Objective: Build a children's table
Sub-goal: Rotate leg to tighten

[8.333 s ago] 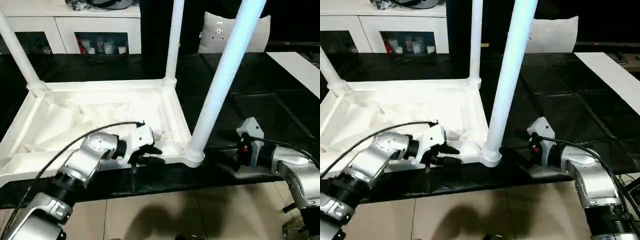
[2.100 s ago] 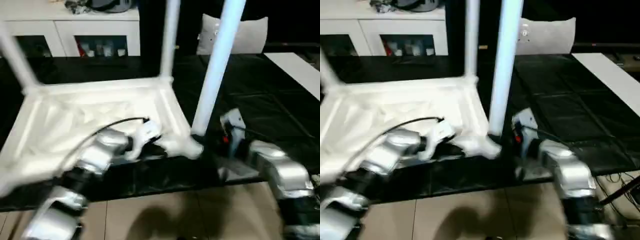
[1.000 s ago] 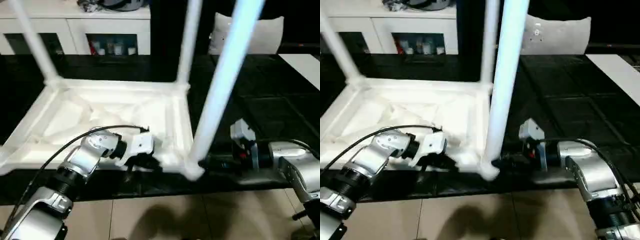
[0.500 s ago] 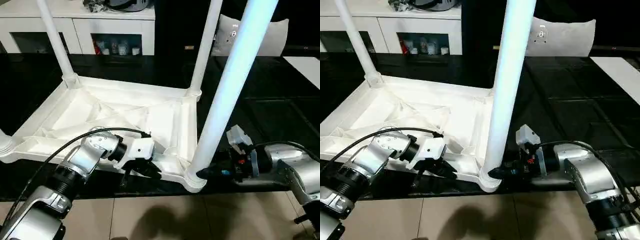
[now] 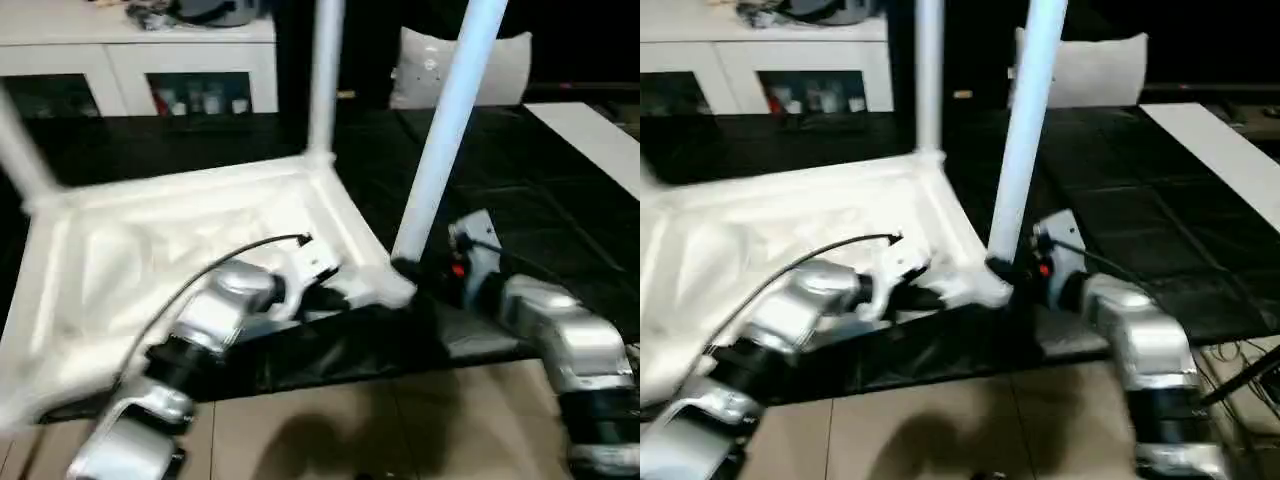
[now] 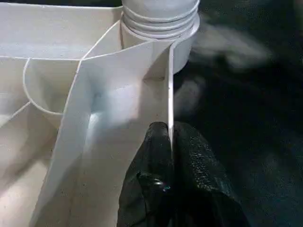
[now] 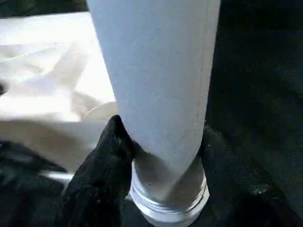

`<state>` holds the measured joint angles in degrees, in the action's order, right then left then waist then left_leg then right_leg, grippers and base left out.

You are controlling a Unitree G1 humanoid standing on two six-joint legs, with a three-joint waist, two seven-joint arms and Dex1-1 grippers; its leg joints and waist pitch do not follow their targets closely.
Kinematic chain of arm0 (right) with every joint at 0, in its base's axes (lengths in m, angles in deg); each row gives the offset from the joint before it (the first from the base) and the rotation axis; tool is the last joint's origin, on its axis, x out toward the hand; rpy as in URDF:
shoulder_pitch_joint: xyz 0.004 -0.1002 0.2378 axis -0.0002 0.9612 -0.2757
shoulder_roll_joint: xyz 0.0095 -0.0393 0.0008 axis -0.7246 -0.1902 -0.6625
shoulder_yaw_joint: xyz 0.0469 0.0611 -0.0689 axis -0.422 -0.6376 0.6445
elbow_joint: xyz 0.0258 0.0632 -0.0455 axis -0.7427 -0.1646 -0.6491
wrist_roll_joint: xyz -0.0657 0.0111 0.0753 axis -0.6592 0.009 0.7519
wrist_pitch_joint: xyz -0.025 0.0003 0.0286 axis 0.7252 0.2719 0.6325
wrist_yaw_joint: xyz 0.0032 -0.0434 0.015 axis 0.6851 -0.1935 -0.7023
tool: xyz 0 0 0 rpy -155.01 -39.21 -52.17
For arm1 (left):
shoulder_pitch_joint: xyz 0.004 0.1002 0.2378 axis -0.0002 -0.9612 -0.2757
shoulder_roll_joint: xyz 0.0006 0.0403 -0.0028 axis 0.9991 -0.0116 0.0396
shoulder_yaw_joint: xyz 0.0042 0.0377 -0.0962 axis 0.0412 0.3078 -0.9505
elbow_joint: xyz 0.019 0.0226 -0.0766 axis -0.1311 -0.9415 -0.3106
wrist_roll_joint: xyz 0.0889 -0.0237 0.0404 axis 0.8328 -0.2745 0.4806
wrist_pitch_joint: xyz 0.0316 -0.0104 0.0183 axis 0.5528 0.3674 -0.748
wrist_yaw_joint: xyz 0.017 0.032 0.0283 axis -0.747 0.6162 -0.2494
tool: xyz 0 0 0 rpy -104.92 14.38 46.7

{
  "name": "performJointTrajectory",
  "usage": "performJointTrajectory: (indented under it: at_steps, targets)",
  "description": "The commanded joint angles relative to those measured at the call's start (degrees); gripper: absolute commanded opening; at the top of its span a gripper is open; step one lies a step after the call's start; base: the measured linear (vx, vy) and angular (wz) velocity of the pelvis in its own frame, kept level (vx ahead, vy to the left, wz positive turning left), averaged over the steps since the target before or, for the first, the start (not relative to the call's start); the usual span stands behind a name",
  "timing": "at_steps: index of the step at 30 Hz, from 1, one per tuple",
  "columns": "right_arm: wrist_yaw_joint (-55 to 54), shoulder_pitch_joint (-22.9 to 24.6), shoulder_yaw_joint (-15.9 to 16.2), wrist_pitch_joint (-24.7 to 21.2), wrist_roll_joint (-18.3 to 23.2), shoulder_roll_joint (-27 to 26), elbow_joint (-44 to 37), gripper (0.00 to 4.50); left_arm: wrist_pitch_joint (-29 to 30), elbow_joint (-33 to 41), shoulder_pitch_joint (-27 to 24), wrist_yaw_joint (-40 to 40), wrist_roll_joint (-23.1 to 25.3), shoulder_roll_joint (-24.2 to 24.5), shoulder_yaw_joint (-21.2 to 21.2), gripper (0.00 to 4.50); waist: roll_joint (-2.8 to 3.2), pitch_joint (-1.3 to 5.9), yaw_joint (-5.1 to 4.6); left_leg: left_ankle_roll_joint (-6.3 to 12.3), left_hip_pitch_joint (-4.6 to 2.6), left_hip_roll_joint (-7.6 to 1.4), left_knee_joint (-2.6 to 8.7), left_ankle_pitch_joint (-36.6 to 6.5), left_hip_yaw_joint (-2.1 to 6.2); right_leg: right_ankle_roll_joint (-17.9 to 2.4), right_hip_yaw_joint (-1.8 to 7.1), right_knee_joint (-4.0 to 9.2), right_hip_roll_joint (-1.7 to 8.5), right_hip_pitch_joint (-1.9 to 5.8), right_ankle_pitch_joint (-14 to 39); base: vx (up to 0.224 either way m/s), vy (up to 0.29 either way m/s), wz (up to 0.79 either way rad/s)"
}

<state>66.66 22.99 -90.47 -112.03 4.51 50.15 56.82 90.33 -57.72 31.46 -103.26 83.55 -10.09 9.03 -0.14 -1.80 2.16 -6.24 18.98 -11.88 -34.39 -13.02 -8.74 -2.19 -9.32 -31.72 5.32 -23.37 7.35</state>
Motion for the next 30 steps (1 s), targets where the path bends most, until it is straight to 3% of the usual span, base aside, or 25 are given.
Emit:
performJointTrajectory:
  at_steps: [1, 2, 3, 7, 13, 15, 18, 21, 22, 26, 30]
  targets:
    - [-0.7, 0.3, 3.6, 1.4, -0.3, -2.7, 1.7, 1.90, -1.1, 1.4, 1.6, 3.4, -0.9, -3.5, -0.2, 0.00, -1.00, 3.21, 0.33, 4.12, 0.94, 0.17, 3.49, -8.0, -0.57, 1.1, 1.78, 5.73, 2.97, 3.45, 31.4, 0.000, 0.000, 0.00]
    - [-0.1, 0.5, 3.2, 2.3, 0.6, -3.6, 1.6, 2.24, -1.6, 1.3, 1.7, 4.0, -0.2, -3.6, 0.1, 0.00, -0.63, 3.27, 0.34, 4.88, 1.06, 0.09, 3.56, -7.7, -0.51, 1.2, 1.83, 5.73, 3.03, 3.51, 30.9, 0.000, 0.000, 0.00]
    - [-0.1, 0.5, 3.2, 2.3, 0.6, -3.6, 1.6, 2.45, -1.6, 1.3, 1.7, 4.0, -0.2, -3.6, 0.1, 0.00, -0.62, 3.31, 0.40, 4.99, 1.04, -0.03, 3.60, -7.5, -0.48, 1.1, 1.90, 5.69, 3.06, 3.50, 30.4, 0.000, 0.000, 0.00]
    - [2.2, 1.6, 2.2, 3.1, 2.9, -3.8, -0.4, 2.79, -3.9, 1.6, 1.5, 2.9, 1.2, -2.2, 1.4, 0.00, -0.43, 3.34, 0.45, 5.33, 1.20, -0.38, 3.86, -6.6, -0.28, -0.1, 2.25, 5.09, 3.14, 3.70, 27.7, 0.000, 0.000, 0.00]
    - [9.8, 2.8, 2.3, 5.1, 4.8, 1.0, -2.1, 3.44, -8.6, 2.1, 0.5, -2.3, 1.4, 2.2, 3.4, 0.00, -0.45, 3.55, 0.85, 6.24, 1.29, -0.88, 4.00, -4.4, -0.23, -2.8, 2.93, 3.96, 3.36, 4.00, 22.1, 0.000, 0.000, 0.00]
    - [15.9, 2.9, 2.8, 5.9, 5.3, 5.5, -1.9, 3.57, -11.8, 2.4, 0.0, -7.1, 1.0, 4.8, 4.3, 0.00, -0.56, 3.52, 1.09, 6.79, 1.24, -0.87, 3.99, -4.8, -0.33, -3.5, 3.01, 3.85, 3.34, 4.11, 21.8, 0.000, 0.000, 0.00]
    - [18.4, 2.8, 3.3, 6.7, 5.0, 7.6, -1.6, 3.88, -13.0, 2.6, -0.2, -9.6, 0.7, 5.9, 4.7, 0.00, -0.54, 3.37, 1.47, 6.48, 1.06, -1.00, 4.07, -5.4, -0.40, -3.4, 3.10, 3.95, 3.46, 3.97, 23.1, 0.000, 0.000, 0.00]
    - [26.3, 2.1, 5.3, 11.6, 2.6, 14.0, 0.4, 3.88, -17.4, 1.6, 0.1, -16.2, 1.1, 9.9, 7.0, 0.00, -0.66, 3.34, 1.80, 6.22, 0.82, -1.13, 4.11, -5.9, -0.41, -3.4, 3.22, 3.89, 3.48, 3.83, 23.7, 0.000, 0.000, 0.00]
    - [26.3, 2.1, 5.3, 11.6, 2.6, 14.0, 0.4, 3.88, -17.4, 1.6, 0.1, -16.2, 1.1, 9.9, 7.0, 0.00, -0.56, 3.34, 2.06, 6.20, 0.76, -1.21, 4.13, -6.1, -0.35, -3.5, 3.25, 3.84, 3.57, 3.76, 23.6, 0.000, 0.000, 0.00]
    - [33.8, 2.0, 6.0, 14.3, 3.7, 17.1, 0.9, 3.72, -20.4, 1.2, 0.3, -21.4, 0.3, 11.8, 8.3, 0.00, -0.86, 3.41, 2.93, 6.52, 0.74, -1.40, 4.15, -5.2, -0.52, -4.7, 3.58, 3.34, 3.66, 3.85, 21.7, 0.000, 0.000, 0.00]
    - [45.4, 2.1, 9.1, 15.1, 6.4, 21.2, 0.4, 3.51, -24.8, 1.5, 0.8, -29.6, -0.5, 15.2, 10.4, 0.00, -0.88, 3.33, 3.47, 6.98, 0.78, -1.58, 4.13, -5.5, -0.56, -5.5, 3.66, 3.11, 3.65, 3.91, 21.2, 0.000, 0.000, 0.00]
